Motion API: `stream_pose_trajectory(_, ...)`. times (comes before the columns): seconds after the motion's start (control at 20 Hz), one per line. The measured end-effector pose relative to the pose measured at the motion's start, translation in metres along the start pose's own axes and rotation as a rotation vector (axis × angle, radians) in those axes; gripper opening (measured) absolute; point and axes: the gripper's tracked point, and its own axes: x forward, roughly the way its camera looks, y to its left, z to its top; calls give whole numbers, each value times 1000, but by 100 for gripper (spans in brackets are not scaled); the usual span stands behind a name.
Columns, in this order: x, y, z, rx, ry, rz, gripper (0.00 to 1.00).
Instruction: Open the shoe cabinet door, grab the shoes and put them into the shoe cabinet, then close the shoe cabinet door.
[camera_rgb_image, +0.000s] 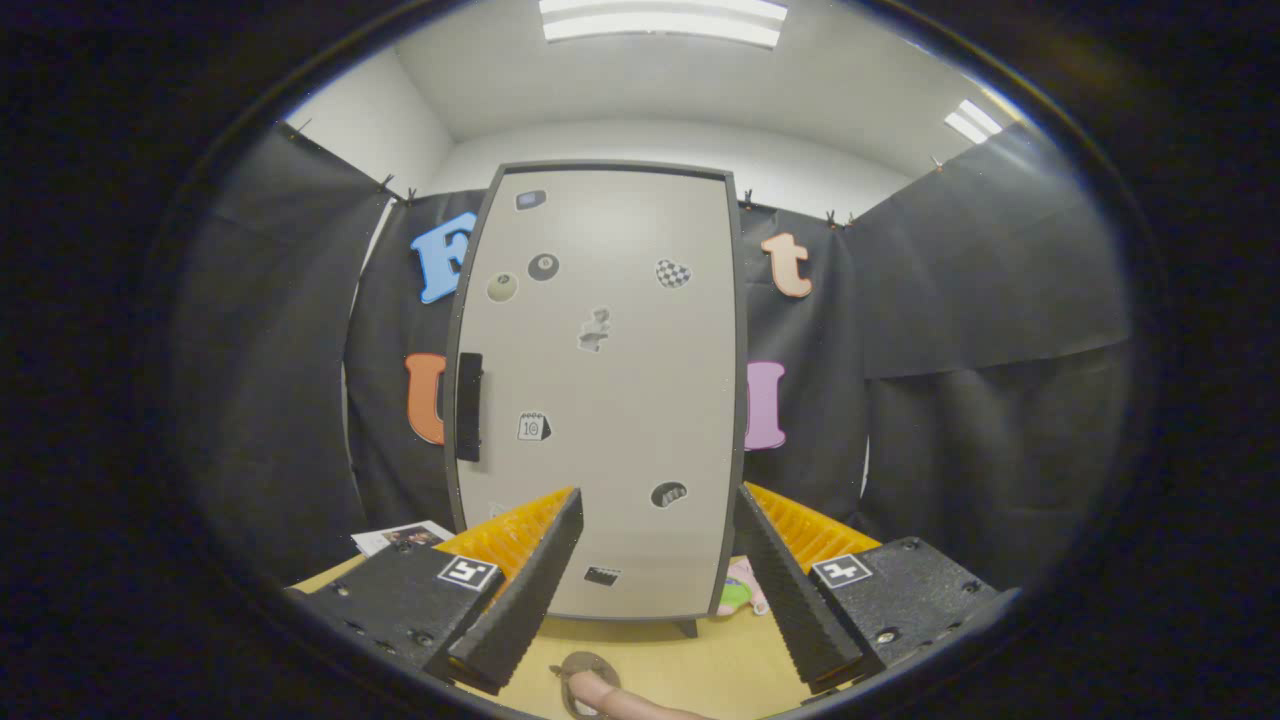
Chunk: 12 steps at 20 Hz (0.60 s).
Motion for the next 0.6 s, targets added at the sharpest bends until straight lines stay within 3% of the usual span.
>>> stream_pose_trajectory(0.25, 16, 22, 5, 14, 6, 33, 99)
stream_pose_trajectory(0.6, 29, 43, 38, -42, -123, 28, 99)
